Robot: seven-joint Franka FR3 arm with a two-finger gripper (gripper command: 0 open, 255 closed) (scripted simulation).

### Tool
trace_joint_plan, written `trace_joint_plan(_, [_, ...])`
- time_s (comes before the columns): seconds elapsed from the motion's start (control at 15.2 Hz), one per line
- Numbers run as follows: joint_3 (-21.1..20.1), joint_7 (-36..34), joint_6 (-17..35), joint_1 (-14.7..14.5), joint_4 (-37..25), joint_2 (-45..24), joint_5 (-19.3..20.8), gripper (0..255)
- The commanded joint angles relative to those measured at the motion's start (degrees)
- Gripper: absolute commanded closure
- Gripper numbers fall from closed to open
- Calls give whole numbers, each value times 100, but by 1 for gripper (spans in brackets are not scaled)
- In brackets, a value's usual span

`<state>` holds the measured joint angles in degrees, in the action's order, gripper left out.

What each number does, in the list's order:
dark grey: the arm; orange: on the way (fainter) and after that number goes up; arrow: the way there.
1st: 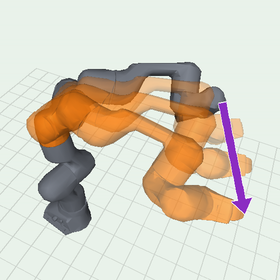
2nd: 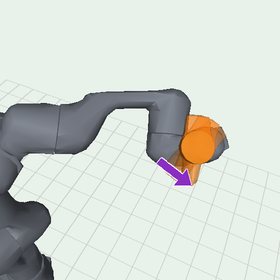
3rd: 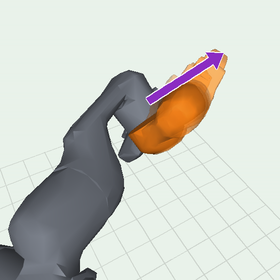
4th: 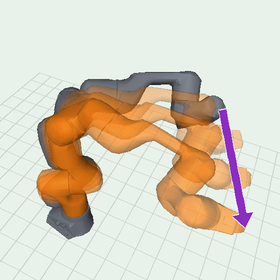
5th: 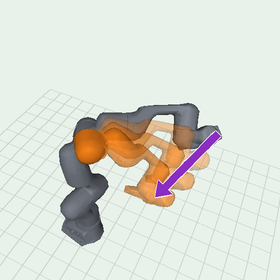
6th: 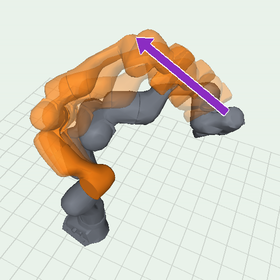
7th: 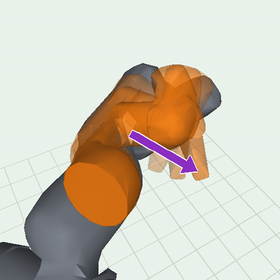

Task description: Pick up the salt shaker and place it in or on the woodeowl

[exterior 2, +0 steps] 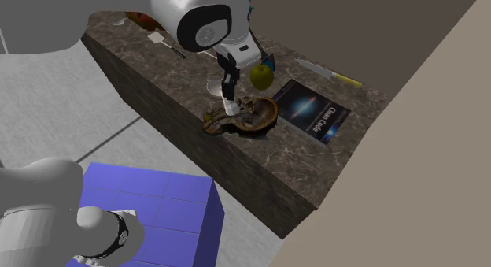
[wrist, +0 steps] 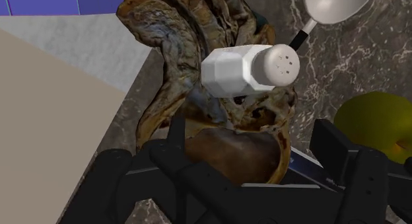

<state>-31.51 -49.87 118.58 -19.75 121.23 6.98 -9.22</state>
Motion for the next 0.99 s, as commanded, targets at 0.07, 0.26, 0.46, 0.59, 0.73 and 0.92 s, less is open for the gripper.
trace_joint_plan(0.07, [0,0,0,0,0,0,0,0])
trace_joint_plan(0.26, [54,41,-387,19,-258,138,-46,0])
trace_joint_plan(0.46, [101,65,-731,36,-515,232,-71,0])
trace_joint_plan(0.59, [101,65,-731,36,-514,232,-71,0])
trace_joint_plan(0.73, [101,65,-731,36,-515,232,-71,0])
trace_joint_plan(0.92, [101,65,-731,36,-515,232,-70,0])
